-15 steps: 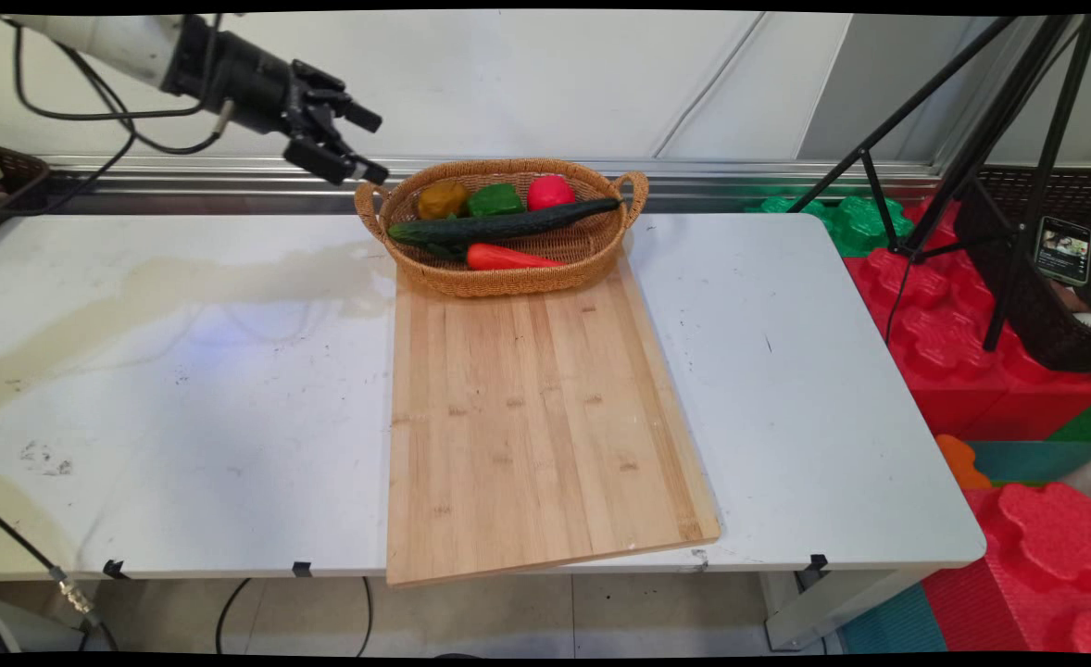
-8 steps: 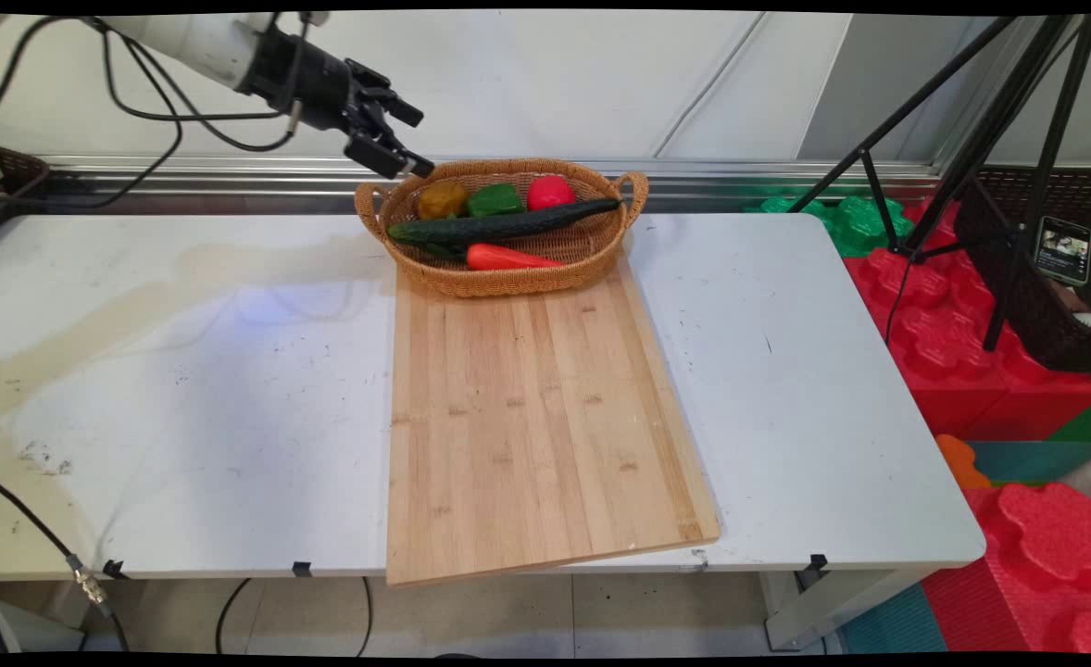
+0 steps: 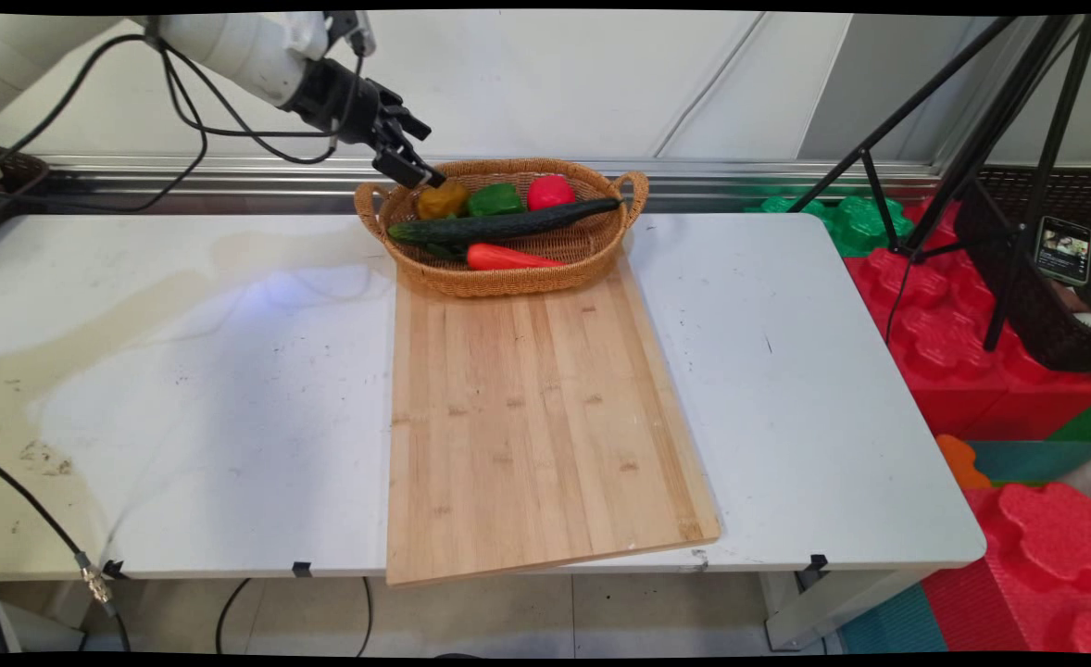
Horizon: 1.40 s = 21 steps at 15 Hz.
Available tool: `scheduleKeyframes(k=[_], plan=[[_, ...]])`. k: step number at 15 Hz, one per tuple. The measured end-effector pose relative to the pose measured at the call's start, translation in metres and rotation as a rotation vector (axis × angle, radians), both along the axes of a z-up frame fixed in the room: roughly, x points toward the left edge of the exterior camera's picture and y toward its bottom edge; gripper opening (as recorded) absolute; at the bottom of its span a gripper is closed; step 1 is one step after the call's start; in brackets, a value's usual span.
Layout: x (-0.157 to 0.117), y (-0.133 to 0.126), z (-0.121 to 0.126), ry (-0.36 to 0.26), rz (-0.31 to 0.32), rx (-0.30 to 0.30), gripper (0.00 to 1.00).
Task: Pick up the cucumber from the vegetable basket
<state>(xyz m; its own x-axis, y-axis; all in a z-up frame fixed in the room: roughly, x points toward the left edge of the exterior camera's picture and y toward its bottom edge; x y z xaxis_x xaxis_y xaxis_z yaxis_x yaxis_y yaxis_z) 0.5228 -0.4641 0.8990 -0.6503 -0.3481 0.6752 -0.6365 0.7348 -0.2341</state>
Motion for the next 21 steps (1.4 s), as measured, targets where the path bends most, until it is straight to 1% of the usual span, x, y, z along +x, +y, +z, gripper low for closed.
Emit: scheduleKeyframes(k=[2,4,8,16,21], plan=[[-0.005,-0.015,-0.01,-0.012,0.002,0.006,1.0],[-0.014,-0.029,-0.019,-0.013,-0.011,0.018,1.0],[-0.032,-0.046,-0.035,-0.01,-0.044,0.046,1.0],[-0.066,-0.058,-0.057,0.01,-0.097,0.089,1.0],[-0.078,-0.061,-0.066,0.012,-0.096,0.099,1.0]])
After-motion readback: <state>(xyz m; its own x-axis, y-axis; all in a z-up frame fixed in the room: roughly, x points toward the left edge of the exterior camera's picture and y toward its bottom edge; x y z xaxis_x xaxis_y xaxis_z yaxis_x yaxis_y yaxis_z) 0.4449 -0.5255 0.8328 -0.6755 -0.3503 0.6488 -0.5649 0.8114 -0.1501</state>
